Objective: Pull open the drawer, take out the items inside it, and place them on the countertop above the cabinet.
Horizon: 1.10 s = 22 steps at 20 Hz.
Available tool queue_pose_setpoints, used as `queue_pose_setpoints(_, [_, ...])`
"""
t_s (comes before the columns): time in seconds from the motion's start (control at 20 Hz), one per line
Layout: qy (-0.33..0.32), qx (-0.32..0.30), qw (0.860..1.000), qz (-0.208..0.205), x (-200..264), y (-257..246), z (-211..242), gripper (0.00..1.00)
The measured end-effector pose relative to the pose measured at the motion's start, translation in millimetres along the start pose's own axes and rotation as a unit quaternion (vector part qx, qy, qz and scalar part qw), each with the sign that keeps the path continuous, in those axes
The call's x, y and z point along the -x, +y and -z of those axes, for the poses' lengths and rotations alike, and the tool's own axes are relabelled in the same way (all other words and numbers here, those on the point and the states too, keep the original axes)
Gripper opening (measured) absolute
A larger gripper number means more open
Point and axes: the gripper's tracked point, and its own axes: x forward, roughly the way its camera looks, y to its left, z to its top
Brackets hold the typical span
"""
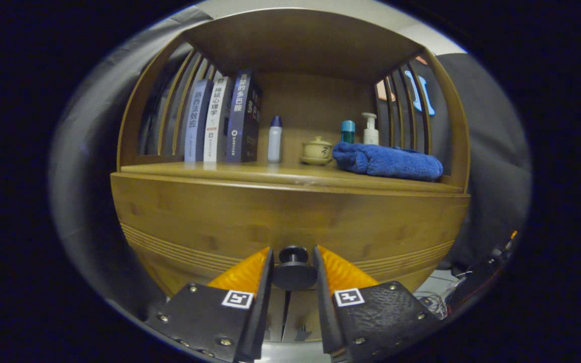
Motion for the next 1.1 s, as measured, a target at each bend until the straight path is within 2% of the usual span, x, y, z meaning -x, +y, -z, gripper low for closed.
queue_pose_setpoints(0.25, [0.020, -0.011, 0.999, -0.023, 4, 4, 5, 0.36])
queue_pose_setpoints(0.4, [0.013, -0.023, 0.999, -0.024, 25, 4, 5, 0.24])
queue_pose_setpoints(0.6, [0.024, -0.021, 0.999, -0.035, 44, 4, 11, 0.24])
queue_pose_setpoints(0.9, [0.025, -0.003, 0.999, -0.033, 115, 1, 20, 0.24])
queue_pose_setpoints(1.1, [0.026, -0.024, 0.999, -0.042, 153, -5, 27, 0.24])
